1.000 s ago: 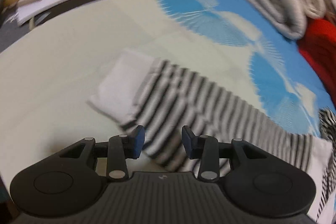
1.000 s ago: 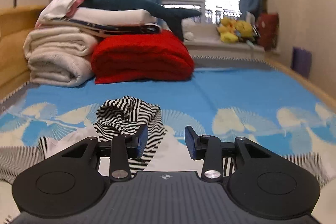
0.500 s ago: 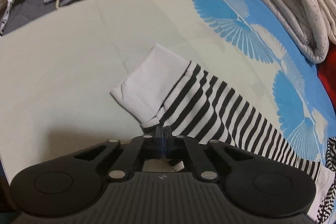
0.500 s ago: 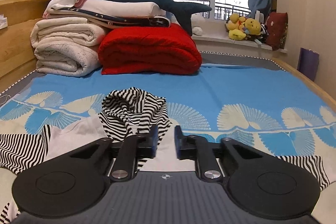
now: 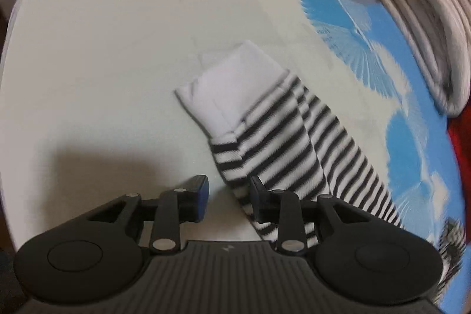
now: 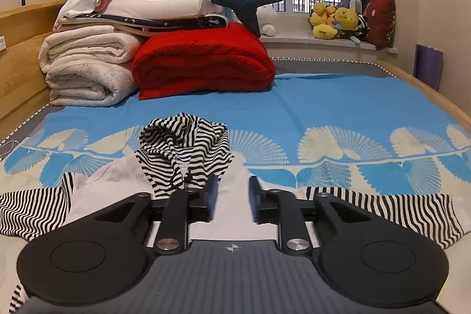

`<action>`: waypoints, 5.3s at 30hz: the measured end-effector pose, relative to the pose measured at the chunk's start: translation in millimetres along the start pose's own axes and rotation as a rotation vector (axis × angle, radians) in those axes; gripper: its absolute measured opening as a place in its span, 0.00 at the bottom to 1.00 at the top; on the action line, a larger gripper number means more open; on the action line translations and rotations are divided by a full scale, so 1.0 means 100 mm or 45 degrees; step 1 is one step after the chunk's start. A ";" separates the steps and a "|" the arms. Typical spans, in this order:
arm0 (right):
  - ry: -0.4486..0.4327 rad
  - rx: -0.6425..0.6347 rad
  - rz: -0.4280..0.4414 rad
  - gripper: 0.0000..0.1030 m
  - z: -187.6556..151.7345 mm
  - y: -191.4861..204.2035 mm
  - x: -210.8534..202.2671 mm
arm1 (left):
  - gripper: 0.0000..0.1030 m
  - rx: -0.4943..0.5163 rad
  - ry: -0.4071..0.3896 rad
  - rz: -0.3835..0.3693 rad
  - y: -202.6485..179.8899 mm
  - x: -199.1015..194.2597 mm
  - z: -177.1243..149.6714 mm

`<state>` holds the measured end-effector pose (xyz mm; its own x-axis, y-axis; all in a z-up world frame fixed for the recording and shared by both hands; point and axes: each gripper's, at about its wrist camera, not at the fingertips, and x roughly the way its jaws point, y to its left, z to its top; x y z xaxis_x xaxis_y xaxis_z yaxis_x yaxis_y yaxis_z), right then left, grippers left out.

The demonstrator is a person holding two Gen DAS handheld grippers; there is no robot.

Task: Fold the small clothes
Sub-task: 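Fold the held sleeve across the white vest front with the left tool, release, then grasp the white cuff of the other striped sleeve with the right tool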

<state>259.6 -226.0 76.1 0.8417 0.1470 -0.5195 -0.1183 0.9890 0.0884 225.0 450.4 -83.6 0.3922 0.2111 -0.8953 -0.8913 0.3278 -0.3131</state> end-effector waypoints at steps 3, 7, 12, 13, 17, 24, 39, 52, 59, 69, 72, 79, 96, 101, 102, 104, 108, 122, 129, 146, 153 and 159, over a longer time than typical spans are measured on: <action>0.003 -0.010 0.013 0.31 -0.01 0.01 -0.02 | 0.35 0.020 -0.023 -0.015 0.00 0.01 0.07; 0.009 -0.006 0.013 0.33 -0.02 -0.01 -0.02 | 0.22 0.026 -0.049 -0.011 -0.03 0.04 0.09; 0.025 0.017 0.012 0.33 -0.07 -0.04 0.03 | 0.03 0.171 -0.177 -0.011 -0.34 -0.18 0.06; 0.033 0.017 0.007 0.33 -0.08 -0.04 0.05 | 0.02 0.235 -0.236 -0.034 -0.48 -0.29 0.02; 0.046 0.032 0.020 0.32 -0.09 -0.02 0.08 | 0.02 0.548 -0.362 -0.345 -1.24 -0.85 -0.42; 0.100 0.056 0.039 0.27 -0.14 0.02 0.19 | 0.12 1.263 -0.045 -1.131 -2.30 -1.62 -1.81; 0.415 0.484 0.130 0.29 -0.45 -0.34 1.09 | 0.41 1.131 -0.086 -0.497 -2.42 -0.95 -1.32; 0.497 0.701 0.184 0.16 -0.64 -0.32 2.26 | 0.54 1.162 -0.152 -0.449 -2.38 -1.04 -1.52; 0.069 0.533 0.282 0.02 -0.01 -0.18 1.60 | 0.54 1.247 -0.130 -0.443 -2.42 -1.04 -1.54; 0.375 0.392 -0.235 0.03 -0.20 -0.58 1.22 | 0.54 1.488 0.098 -0.409 -2.42 -0.73 -2.11; 0.447 0.532 -0.273 0.03 -0.40 -0.78 1.28 | 0.54 1.528 0.138 -0.393 -2.39 -0.63 -2.25; 0.325 0.445 -0.213 0.05 -0.35 -0.76 1.26 | 0.54 1.679 0.287 -0.201 -2.27 -0.20 -2.58; 0.622 0.121 -0.158 0.23 -0.58 -0.59 1.62 | 0.60 1.797 0.221 -0.139 -2.23 -0.29 -2.72; 0.449 0.215 -0.171 0.23 -0.25 -0.81 1.26 | 0.60 1.767 0.020 -0.239 -2.31 -0.67 -2.64; 0.408 0.245 -0.171 0.23 -0.17 -0.86 1.15 | 0.60 1.764 -0.058 -0.262 -2.33 -0.79 -2.64; 0.338 0.305 -0.164 0.23 0.00 -0.97 0.92 | 0.61 1.742 -0.197 -0.329 -2.34 -1.10 -2.63; 0.179 0.407 -0.139 0.25 0.34 -1.20 0.33 | 0.65 1.676 -0.253 -0.472 -2.33 -1.66 -2.61; 0.148 0.486 -0.361 0.40 -0.37 -2.05 -0.41 | 0.77 1.600 -0.271 -0.531 -1.80 -2.07 -2.98; 0.174 0.621 -0.453 0.40 -0.55 -2.50 -0.36 | 0.70 1.650 -0.232 -0.471 -1.94 -1.89 -3.22; 0.199 1.002 -0.591 0.40 -1.04 -3.29 0.34 | 0.73 1.676 -0.121 -0.484 -2.13 -1.65 -3.43; 0.239 1.070 -0.631 0.40 -1.15 -3.50 0.63 | 0.73 1.607 -0.085 -0.474 -2.23 -1.59 -3.37; 0.257 1.064 -0.650 0.40 -1.26 -3.56 0.78 | 0.73 1.601 -0.075 -0.477 -2.24 -1.58 -3.39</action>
<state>301.3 -565.0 -102.6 0.5742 -0.2170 -0.7894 0.7061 0.6192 0.3434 286.0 31.5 20.9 0.6058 -0.0501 -0.7940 0.0801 0.9968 -0.0017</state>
